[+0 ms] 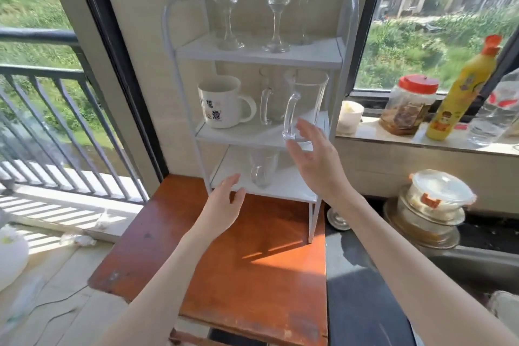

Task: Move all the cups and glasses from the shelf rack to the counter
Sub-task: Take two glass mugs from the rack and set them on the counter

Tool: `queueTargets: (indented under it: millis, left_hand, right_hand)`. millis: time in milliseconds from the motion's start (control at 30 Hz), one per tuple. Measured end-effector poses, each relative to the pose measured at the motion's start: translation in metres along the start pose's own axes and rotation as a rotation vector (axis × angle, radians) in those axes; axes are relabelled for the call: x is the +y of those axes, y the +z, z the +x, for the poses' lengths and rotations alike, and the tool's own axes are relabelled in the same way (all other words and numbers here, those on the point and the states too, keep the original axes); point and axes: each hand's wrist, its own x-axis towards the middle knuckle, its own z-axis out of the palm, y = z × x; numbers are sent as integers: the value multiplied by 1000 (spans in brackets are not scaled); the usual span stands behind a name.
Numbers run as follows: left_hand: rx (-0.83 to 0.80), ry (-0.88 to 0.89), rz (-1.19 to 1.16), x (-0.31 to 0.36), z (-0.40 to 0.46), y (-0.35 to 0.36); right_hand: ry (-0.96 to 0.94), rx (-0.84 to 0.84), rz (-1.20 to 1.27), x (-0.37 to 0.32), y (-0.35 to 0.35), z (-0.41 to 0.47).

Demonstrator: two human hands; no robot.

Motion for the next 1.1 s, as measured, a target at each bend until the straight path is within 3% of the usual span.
queueTargets:
  millis: [133,233,400,567,733,1100]
  left_hand:
    - [-65,-90,-195,5,37,13]
    - [-69,-198,-396,6,53,22]
    - [-67,-256,-464,6,72,30]
    - [-134,-301,-517,7,75,39]
    - [-73,-266,-637,14,64,38]
    - [-49,-222,-831,11,-34,0]
  right_hand:
    - [59,-42,108,2,3,22]
    - [170,-144,396,1,-2,35]
    - [282,-216,693,-4,-11,54]
    - [274,-146,561,-11,-6,56]
    - [332,-88,478,-20,-10,47]
    - [439,91,586,-41,-26,-49]
